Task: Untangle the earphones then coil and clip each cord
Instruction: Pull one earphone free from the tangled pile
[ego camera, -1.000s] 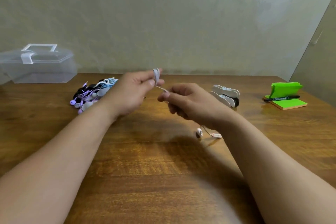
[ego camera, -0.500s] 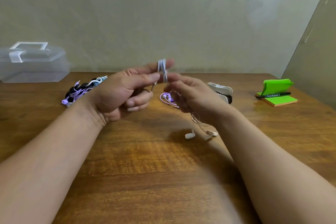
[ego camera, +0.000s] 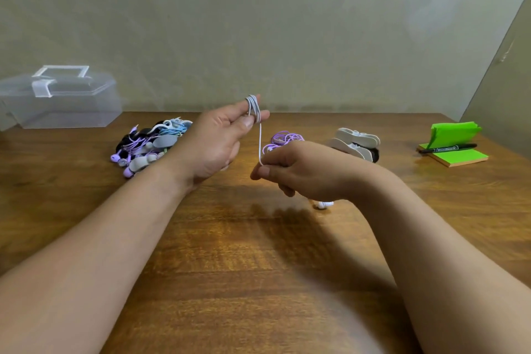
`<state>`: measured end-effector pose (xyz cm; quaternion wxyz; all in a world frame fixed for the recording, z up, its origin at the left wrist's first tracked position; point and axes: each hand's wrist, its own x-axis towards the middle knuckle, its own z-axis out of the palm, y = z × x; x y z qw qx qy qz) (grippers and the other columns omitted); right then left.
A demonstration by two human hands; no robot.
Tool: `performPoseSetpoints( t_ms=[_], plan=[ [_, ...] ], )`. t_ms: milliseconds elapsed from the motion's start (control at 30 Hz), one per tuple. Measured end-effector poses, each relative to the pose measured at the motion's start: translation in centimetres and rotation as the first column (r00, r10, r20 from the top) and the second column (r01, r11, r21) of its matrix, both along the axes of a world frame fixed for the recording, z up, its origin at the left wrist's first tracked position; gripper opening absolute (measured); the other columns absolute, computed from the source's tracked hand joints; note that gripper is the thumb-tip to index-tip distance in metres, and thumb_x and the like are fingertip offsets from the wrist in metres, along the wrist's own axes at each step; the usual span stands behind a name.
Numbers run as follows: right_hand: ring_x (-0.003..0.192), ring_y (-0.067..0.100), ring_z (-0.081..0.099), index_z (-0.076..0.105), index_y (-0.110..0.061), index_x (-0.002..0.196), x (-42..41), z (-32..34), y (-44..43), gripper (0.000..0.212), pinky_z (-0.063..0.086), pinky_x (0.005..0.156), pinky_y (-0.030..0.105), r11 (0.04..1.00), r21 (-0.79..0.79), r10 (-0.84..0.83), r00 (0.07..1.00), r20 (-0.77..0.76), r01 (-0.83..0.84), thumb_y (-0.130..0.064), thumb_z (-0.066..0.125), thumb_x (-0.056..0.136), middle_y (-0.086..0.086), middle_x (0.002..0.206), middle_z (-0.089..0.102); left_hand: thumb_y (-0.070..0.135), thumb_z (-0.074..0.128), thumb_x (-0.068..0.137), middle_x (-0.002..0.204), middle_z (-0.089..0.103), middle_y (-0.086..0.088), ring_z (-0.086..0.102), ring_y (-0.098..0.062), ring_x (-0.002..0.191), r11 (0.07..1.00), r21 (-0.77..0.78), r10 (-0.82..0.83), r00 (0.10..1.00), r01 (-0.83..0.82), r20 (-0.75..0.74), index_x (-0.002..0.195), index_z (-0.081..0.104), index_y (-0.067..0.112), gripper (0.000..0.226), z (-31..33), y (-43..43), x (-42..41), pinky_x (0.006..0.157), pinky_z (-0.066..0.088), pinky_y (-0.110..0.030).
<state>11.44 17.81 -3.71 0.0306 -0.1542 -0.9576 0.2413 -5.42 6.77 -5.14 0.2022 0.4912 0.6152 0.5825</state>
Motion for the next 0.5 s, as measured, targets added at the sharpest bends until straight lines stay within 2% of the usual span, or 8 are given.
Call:
performPoseSetpoints(
  t_ms=[100, 200, 233, 267, 300, 367, 433, 500],
  plan=[
    [0.064, 0.001, 0.056, 0.073, -0.036, 0.118, 0.3, 0.2, 0.1, 0.028, 0.043, 0.064, 0.019, 1.000, -0.001, 0.023, 0.999, 0.024, -0.023, -0.047, 0.050, 0.108, -0.005, 0.074, 0.068, 0.015, 0.044, 0.111, 0.133, 0.069, 0.016, 0.027, -0.008, 0.037, 1.000, -0.012, -0.023, 0.999, 0.024, 0.031, 0.147, 0.052, 0.031, 0.041, 0.0, -0.1, 0.2, 0.038, 0.026, -0.021],
    [0.064, 0.009, 0.059, 0.075, -0.035, 0.113, 0.8, 0.9, 0.4, 0.024, 0.045, 0.062, 0.025, 0.999, -0.020, 0.028, 0.995, -0.099, -0.030, -0.045, 0.054, 0.107, -0.004, 0.072, 0.067, 0.016, 0.044, 0.111, 0.132, 0.067, 0.019, 0.033, -0.009, 0.041, 0.991, -0.125, 0.019, 0.981, -0.043, -0.191, 0.150, 0.051, 0.029, 0.042, 0.5, -0.8, 0.6, 0.051, 0.041, -0.031],
    [0.062, 0.009, 0.058, 0.077, -0.032, 0.109, 1.0, 1.1, 0.7, 0.024, 0.044, 0.059, 0.025, 1.000, -0.018, 0.007, 0.983, -0.184, -0.011, -0.042, 0.056, 0.106, -0.002, 0.071, 0.067, 0.014, 0.045, 0.111, 0.121, 0.067, 0.028, 0.041, -0.005, 0.047, 0.983, -0.177, -0.007, 0.954, -0.048, -0.298, 0.148, 0.053, 0.028, 0.041, 0.8, -1.1, 0.8, 0.062, 0.033, -0.031],
    [0.059, 0.009, 0.056, 0.078, -0.027, 0.102, 1.1, 1.3, 1.0, 0.024, 0.042, 0.058, 0.027, 1.000, -0.011, -0.029, 0.961, -0.275, 0.027, -0.039, 0.058, 0.106, 0.000, 0.071, 0.068, 0.012, 0.046, 0.110, 0.105, 0.062, 0.039, 0.051, 0.004, 0.054, 0.973, -0.229, -0.071, 0.924, -0.019, -0.377, 0.143, 0.057, 0.028, 0.038, 1.0, -1.5, 0.9, 0.066, 0.033, -0.020],
    [0.058, 0.009, 0.054, 0.077, -0.023, 0.096, 1.2, 1.5, 1.4, 0.025, 0.040, 0.057, 0.028, 0.997, -0.006, -0.076, 0.933, -0.352, 0.078, -0.037, 0.059, 0.105, 0.002, 0.071, 0.068, 0.011, 0.046, 0.110, 0.082, 0.063, 0.043, 0.055, 0.011, 0.057, 0.958, -0.283, -0.149, 0.902, 0.031, -0.405, 0.135, 0.063, 0.026, 0.034, 1.3, -1.7, 1.1, 0.064, 0.040, -0.015],
    [0.058, 0.011, 0.050, 0.074, -0.020, 0.086, 1.3, 1.5, 2.1, 0.027, 0.037, 0.057, 0.029, 0.986, -0.037, -0.159, 0.883, -0.442, 0.160, -0.037, 0.063, 0.103, 0.007, 0.072, 0.068, 0.011, 0.045, 0.110, 0.051, 0.055, 0.025, 0.044, 0.003, 0.045, 0.907, -0.395, -0.292, 0.895, 0.147, -0.338, 0.123, 0.072, 0.023, 0.032, 1.8, -2.2, 1.4, 0.048, 0.033, -0.012],
    [0.056, 0.010, 0.046, 0.067, -0.019, 0.078, 1.5, 1.3, 2.5, 0.030, 0.036, 0.055, 0.027, 0.981, -0.149, -0.182, 0.856, -0.483, 0.125, -0.038, 0.068, 0.101, 0.005, 0.065, 0.062, 0.010, 0.045, 0.109, 0.055, 0.057, 0.016, 0.031, -0.009, 0.043, 0.851, -0.430, -0.421, 0.881, 0.302, -0.214, 0.123, 0.073, 0.018, 0.032, 2.3, -2.6, 1.8, 0.043, 0.024, -0.022],
    [0.052, 0.008, 0.040, 0.061, -0.014, 0.079, 1.3, 0.7, 2.9, 0.032, 0.034, 0.051, 0.022, 0.924, -0.380, -0.185, 0.835, -0.518, -0.031, -0.036, 0.067, 0.102, 0.000, 0.061, 0.054, 0.010, 0.047, 0.106, 0.094, 0.077, 0.006, 0.028, -0.010, 0.042, 0.820, -0.328, -0.515, 0.855, 0.469, -0.067, 0.133, 0.067, 0.014, 0.034, 2.6, -2.7, 2.3, 0.041, 0.020, -0.024]
  ],
)
